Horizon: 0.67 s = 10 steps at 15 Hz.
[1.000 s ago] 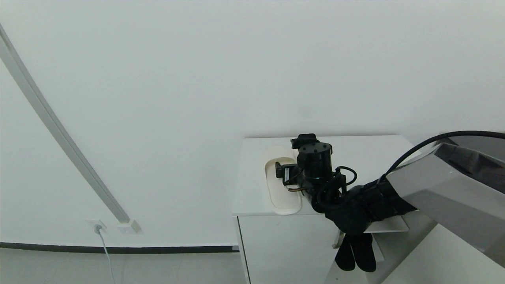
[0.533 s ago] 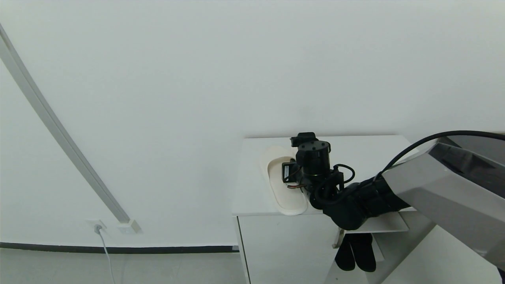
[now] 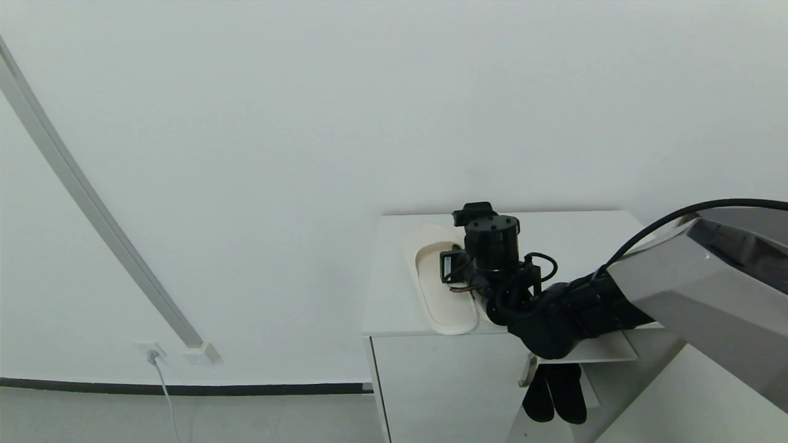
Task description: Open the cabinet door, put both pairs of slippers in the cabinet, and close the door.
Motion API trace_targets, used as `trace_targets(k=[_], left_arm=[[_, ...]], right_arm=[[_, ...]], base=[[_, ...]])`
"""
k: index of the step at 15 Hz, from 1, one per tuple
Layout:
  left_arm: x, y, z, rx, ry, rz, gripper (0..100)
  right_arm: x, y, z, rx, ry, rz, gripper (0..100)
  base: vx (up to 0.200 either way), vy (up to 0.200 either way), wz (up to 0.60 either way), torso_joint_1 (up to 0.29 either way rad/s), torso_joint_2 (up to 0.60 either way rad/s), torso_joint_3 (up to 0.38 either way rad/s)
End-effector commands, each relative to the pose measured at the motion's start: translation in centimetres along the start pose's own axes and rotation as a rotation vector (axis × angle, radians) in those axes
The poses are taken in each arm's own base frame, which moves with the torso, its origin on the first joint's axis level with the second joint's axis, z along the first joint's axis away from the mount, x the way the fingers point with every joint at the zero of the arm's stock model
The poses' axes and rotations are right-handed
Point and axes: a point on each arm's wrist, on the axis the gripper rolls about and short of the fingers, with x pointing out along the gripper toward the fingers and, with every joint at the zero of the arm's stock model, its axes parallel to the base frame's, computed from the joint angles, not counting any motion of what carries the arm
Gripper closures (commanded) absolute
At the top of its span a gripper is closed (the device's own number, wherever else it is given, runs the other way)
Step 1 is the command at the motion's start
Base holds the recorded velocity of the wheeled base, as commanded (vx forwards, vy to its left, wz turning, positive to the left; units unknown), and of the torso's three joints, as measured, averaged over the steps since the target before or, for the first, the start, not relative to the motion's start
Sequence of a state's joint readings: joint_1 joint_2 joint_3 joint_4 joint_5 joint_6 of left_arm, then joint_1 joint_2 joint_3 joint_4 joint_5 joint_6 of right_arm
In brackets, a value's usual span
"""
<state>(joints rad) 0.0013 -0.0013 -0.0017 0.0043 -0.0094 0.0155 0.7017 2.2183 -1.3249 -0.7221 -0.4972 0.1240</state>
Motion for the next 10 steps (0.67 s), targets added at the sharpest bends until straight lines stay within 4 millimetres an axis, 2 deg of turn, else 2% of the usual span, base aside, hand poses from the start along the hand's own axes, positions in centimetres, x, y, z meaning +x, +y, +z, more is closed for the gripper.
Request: trace_targets(k=[1, 3, 6, 8, 10], left_arm=[[0.0, 0.0, 0.0, 0.000, 0.002, 0.000, 100], [0.0, 0.0, 0.0, 0.001, 0.003, 0.000, 100], [0.0, 0.0, 0.0, 0.001, 0.002, 0.000, 100], [0.0, 0.0, 0.0, 0.001, 0.002, 0.000, 100], [0.0, 0.0, 0.0, -0.002, 0.002, 0.002, 100]], right_arm=[[-3.6, -0.8, 4.0, -0.008, -0.062, 0.066, 100], [-7.8, -1.5, 4.4, -0.025, -0.036, 0.129, 100], [-14.0, -3.7, 3.0, -0.069, 0.037, 0.205, 100], [-17.1, -5.1, 2.8, -0.074, 0.043, 0.231, 100], [-18.2, -5.8, 3.3, -0.073, 0.042, 0.246, 100]], base=[[0.000, 0.000, 0.00, 0.000, 0.00, 0.000], [0.000, 0.000, 0.00, 0.000, 0.00, 0.000], [0.000, 0.000, 0.00, 0.000, 0.00, 0.000], [0.000, 0.000, 0.00, 0.000, 0.00, 0.000], [0.000, 0.000, 0.00, 0.000, 0.00, 0.000]])
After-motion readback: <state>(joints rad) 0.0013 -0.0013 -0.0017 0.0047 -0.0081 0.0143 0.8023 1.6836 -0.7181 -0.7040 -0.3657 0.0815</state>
